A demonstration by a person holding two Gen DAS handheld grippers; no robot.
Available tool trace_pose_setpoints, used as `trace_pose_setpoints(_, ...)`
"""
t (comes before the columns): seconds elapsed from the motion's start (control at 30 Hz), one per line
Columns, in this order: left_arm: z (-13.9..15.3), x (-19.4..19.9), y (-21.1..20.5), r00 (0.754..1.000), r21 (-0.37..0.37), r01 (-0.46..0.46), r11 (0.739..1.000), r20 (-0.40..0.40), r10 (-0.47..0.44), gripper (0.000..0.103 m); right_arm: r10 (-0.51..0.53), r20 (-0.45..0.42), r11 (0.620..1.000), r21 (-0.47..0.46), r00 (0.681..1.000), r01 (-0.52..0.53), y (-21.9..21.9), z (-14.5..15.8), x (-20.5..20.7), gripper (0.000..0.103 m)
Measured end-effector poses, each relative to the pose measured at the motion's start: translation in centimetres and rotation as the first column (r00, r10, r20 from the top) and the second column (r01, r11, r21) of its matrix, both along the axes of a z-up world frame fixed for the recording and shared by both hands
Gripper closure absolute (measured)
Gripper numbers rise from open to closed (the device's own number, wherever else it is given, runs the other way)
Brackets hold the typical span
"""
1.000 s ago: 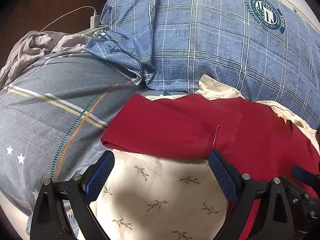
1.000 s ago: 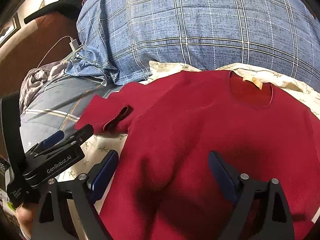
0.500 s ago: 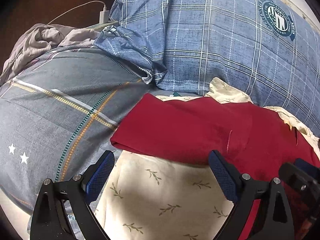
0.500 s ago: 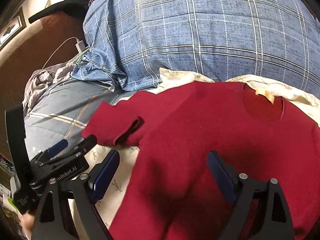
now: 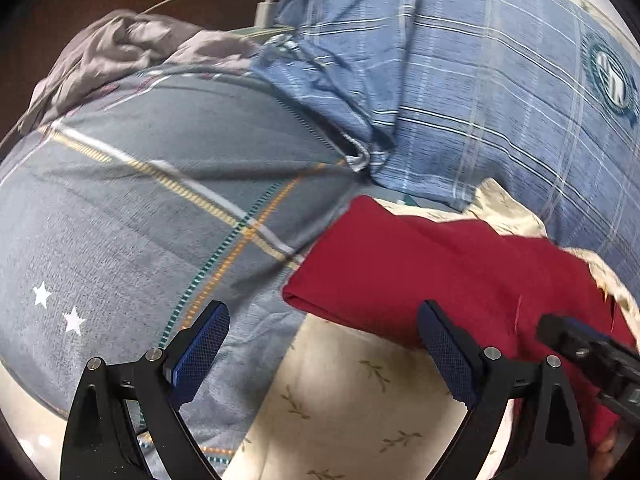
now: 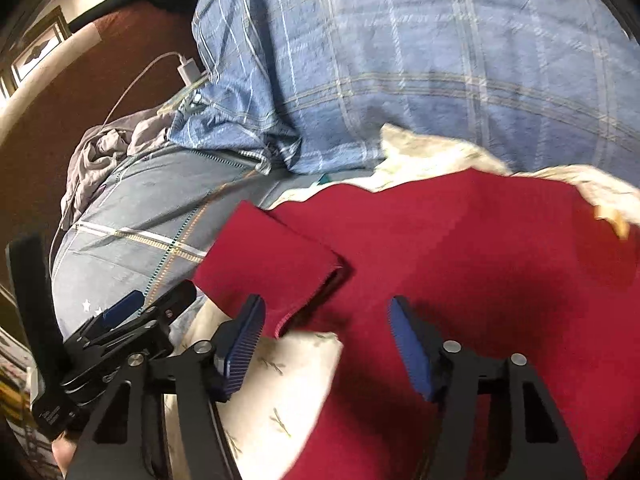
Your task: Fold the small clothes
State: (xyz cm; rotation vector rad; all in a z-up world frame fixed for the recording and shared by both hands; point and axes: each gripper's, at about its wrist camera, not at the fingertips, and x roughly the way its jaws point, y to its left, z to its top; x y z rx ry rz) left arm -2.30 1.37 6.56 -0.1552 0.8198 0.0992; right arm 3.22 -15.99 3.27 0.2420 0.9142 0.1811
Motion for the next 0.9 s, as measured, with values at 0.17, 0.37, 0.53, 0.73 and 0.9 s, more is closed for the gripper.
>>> trace_pose_setpoints(0.17,0.0,0.4,0.8,1.000,-0.005,-0.021,1.000,0.004,0.021,0.008,0.033,-0.036,0.999,-0.016,0.999,-0.033,1.6,-2.1,2.1,0.048)
trace_pose_setpoints(0.37,-0.1,1.0,1.1,0.999,-0.004,-0.035,0.999,-0.003,0.035,0.008,0.053,-0.021,0.998,-0.026,0.998,-0.053,2.4,-2.8,3.4,0.095)
trace_pose_setpoints(0.53,-0.2,1.2,1.4,0.999,-0.009,-0.050,0.999,-0.004,0.050,0.008,0.056,0.044,0.998,-0.038,0.997,-0.054,2.4,-1.0,2.5,0.097)
trace_pose_setpoints(0.73,-0.1,0.9,1.0,0.999,-0.004,-0.043,0.999,0.007,0.043,0.008,-0.009,0.149,0.999,-0.029,0.989,0.013,-1.1,4.8,0.7,0.098)
trace_pose_setpoints(0.9,0.1,0.3,0.1,1.000,0.004,-0.009,1.000,0.021,0.009,0.008,-0.105,0.199,0.993,-0.037,0.974,0.114,-5.7,8.9,-0.7,0.098)
